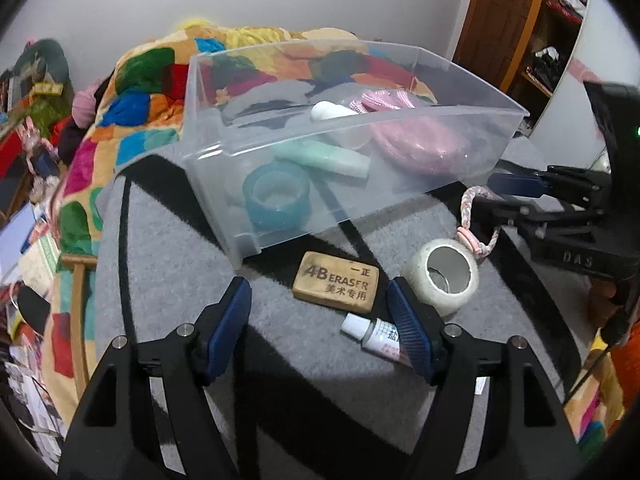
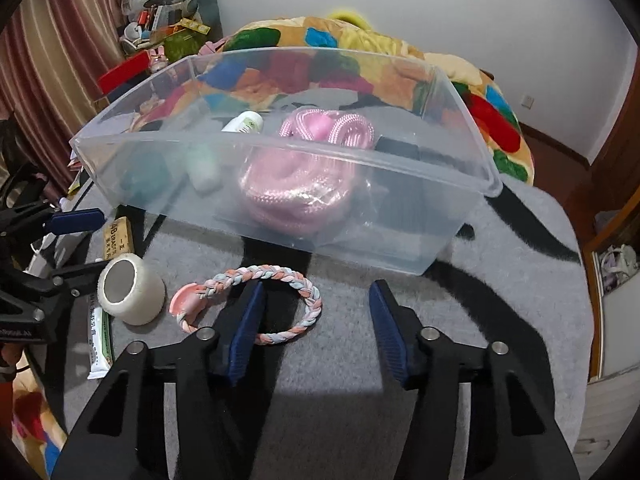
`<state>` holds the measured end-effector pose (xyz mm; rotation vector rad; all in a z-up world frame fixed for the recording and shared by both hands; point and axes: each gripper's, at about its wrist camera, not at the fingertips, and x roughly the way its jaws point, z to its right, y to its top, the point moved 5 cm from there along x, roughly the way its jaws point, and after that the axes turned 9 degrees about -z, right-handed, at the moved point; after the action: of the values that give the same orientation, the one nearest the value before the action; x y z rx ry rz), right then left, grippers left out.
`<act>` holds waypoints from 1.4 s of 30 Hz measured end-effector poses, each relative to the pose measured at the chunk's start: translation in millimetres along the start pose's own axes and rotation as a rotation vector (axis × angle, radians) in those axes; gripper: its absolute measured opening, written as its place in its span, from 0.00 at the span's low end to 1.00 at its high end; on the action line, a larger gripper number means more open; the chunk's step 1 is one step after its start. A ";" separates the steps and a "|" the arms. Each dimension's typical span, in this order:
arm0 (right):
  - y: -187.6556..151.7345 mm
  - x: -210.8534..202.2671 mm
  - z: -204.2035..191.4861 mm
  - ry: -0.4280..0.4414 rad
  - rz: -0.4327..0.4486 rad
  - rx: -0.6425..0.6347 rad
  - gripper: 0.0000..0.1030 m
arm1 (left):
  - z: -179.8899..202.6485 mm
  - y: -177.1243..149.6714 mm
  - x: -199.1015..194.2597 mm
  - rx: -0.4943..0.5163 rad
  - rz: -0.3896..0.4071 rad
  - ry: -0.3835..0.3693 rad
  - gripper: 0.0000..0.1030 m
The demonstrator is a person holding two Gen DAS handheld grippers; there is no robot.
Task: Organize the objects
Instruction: 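Grasp the tan eraser with the left tool while the right tool grasps the braided rope ring, then drop the eraser and braided rope ring into the clear box, opening both tools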
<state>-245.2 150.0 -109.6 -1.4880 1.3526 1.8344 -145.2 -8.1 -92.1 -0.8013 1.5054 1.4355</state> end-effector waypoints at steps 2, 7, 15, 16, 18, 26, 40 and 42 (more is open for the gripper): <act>-0.1 -0.7 -0.5 0.002 0.005 -0.006 0.22 | 3.9 0.4 -0.5 0.010 0.006 -0.011 0.60; -3.4 -4.6 -1.1 0.013 0.024 0.006 0.07 | 7.8 -3.3 -2.3 0.025 0.022 0.003 0.41; -13.5 -33.9 -9.3 0.086 0.081 0.015 0.06 | 0.3 -11.5 -22.5 -0.018 0.097 -0.026 0.41; -14.3 -39.6 -11.0 0.094 0.092 0.013 0.06 | 1.0 -12.4 -24.5 -0.021 0.101 -0.027 0.41; -14.6 -51.4 -15.1 0.114 0.117 0.008 0.06 | 2.3 -12.7 -29.3 -0.023 0.113 -0.020 0.41; -3.8 -90.7 -29.0 0.151 0.209 -0.013 0.06 | 4.9 0.7 -63.7 -0.024 0.204 -0.017 0.41; 60.2 -102.6 -4.2 0.100 0.278 0.068 0.06 | -2.4 51.5 -85.2 -0.061 0.287 -0.027 0.41; 66.8 -99.9 -1.1 0.093 0.280 0.082 0.06 | -4.7 58.8 -81.5 -0.066 0.283 -0.018 0.41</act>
<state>-263.6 144.1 9.0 -1.4162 1.7352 1.8656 -166.0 -15.1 6.1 -0.6298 1.6125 1.7028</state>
